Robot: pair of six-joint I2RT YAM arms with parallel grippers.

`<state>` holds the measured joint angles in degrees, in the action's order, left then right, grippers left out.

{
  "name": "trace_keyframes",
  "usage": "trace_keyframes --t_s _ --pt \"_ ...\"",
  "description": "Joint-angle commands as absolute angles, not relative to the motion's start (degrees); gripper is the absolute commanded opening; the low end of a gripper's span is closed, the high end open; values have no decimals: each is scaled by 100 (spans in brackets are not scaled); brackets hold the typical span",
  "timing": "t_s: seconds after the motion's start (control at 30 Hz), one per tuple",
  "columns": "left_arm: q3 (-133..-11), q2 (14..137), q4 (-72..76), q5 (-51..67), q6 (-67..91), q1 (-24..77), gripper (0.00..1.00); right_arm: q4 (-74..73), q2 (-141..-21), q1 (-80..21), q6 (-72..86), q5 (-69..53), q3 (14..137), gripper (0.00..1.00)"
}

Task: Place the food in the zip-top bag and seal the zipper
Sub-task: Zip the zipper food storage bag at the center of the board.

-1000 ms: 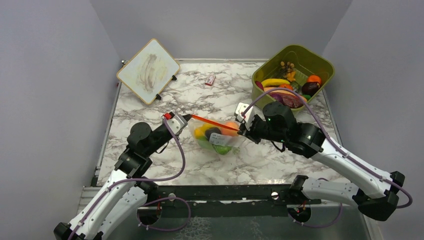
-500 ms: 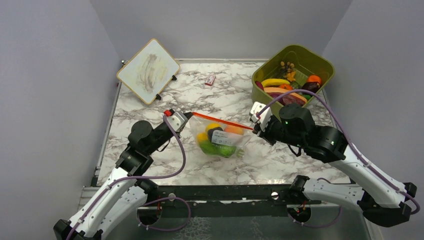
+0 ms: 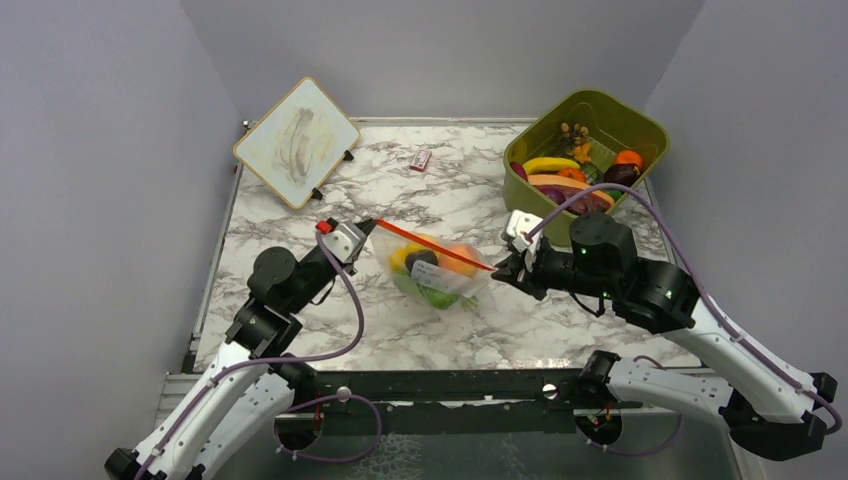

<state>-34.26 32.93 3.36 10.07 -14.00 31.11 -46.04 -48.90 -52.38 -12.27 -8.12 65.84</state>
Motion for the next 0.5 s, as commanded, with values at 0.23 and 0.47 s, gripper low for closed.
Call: trace_keyframes --t_s 0.23,0.47 --pt "-3571 2903 -226 -1383 -1556 2965 0 -2871 -4781 -5194 616 -2660 5029 1" --pt "-3570 3419 -456 -1419 -1675 2963 0 -1917 -5199 -5194 1157 -2009 4278 1"
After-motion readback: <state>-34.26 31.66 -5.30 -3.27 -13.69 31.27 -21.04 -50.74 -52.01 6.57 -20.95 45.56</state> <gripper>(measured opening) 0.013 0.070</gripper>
